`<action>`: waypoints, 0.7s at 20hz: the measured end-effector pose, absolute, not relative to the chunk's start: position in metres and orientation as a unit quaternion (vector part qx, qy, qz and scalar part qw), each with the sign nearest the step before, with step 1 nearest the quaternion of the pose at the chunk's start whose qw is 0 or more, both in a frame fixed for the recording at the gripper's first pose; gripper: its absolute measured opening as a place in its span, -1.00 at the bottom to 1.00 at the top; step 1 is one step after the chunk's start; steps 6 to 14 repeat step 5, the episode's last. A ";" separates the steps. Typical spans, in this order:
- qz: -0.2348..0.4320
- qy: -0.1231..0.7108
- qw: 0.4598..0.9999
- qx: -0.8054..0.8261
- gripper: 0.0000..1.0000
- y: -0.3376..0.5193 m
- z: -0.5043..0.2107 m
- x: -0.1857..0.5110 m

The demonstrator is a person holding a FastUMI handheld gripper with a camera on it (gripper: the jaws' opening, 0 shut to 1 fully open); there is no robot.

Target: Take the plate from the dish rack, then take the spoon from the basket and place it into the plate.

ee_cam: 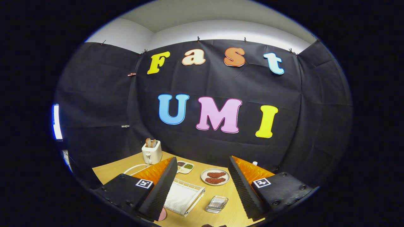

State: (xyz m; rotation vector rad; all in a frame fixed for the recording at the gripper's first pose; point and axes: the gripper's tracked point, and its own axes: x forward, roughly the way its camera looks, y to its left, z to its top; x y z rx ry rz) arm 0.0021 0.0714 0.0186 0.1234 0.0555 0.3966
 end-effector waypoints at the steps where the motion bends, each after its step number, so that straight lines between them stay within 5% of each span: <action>1: 0.199 0.027 0.978 0.064 0.97 0.069 0.017 0.003; 14: 0.205 0.028 0.977 0.049 0.97 0.066 0.007 0.010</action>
